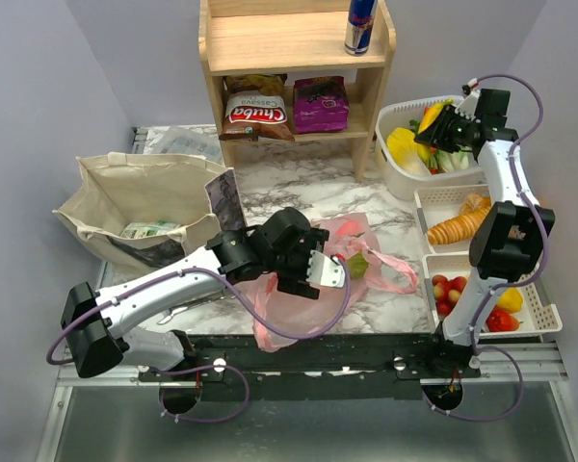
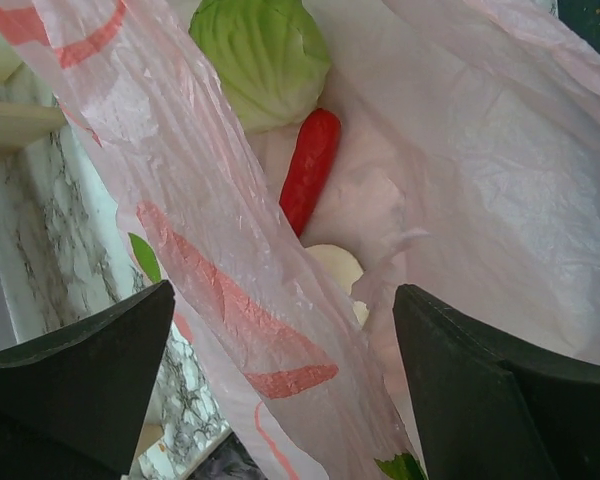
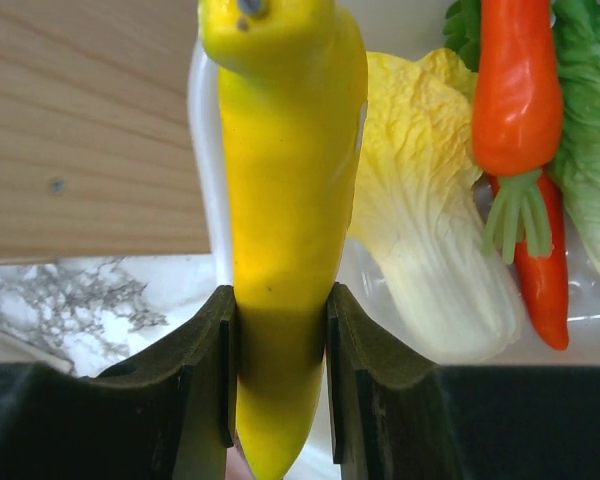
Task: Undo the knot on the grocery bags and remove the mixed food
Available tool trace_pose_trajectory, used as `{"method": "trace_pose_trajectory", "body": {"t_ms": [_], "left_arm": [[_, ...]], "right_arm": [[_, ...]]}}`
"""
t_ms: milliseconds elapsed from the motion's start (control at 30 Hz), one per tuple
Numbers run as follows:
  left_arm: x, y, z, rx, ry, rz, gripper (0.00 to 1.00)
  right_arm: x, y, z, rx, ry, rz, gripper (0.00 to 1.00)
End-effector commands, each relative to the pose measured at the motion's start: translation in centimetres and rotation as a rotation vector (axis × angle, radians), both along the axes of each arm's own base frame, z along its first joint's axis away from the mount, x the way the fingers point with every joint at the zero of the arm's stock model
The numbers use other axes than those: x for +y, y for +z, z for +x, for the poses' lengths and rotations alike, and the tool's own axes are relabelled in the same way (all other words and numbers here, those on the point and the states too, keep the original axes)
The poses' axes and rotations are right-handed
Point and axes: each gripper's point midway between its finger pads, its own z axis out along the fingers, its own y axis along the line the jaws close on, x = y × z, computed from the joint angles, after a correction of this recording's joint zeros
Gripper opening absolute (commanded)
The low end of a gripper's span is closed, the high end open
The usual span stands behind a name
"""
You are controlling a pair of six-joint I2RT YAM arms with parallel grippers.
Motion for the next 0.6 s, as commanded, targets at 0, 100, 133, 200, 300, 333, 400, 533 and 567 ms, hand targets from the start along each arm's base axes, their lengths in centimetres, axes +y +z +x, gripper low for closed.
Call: {"method": "trace_pose_trajectory", "body": {"t_ms": [0,100,133,200,300,333,400,533,567], "left_arm": [[-0.4,1.6,0.9,0.015,0.038,-0.025,0.87],[-0.6,2.3,1.2,0.061,0.075,-0.054,0.77],[-0.6,2.5,1.5,0.066,0.087,-0.063,0.74],[-0.4,2.9,2.1,0.074,0.116,-0.078,0.64],[-0.3,3.5,3.4,0.096,0.16,-0.1,0.51],[-0.2,3.5,3.6,0.11,0.17,-0.101,0.47],[-0.2,3.7,4.1,0.124,0.189,-0.107,0.45],[-0.2,3.7,4.3,0.117,0.188,-0.106,0.45],[-0.2,3.8,4.3,0.114,0.186,-0.106,0.45]], "right_arm": [[-1.5,-0.7,2.2,-0.033,-0.016,-0.072,0.01],[-1.7,-1.7,2.9,-0.025,-0.013,-0.077,0.09],[-1.8,-2.1,3.2,-0.02,-0.016,-0.083,0.17],[-2.3,-2.6,3.9,-0.02,-0.023,-0.101,0.37],[-2.7,-2.0,4.7,-0.041,-0.019,-0.128,0.3],[-2.8,-1.5,4.9,-0.055,-0.02,-0.134,0.15],[-2.7,-0.8,5.0,-0.076,-0.009,-0.137,0.01],[-2.3,3.1,2.4,-0.132,0.034,-0.105,0.01],[-2.6,3.8,0.8,-0.123,0.044,-0.091,0.01]]}}
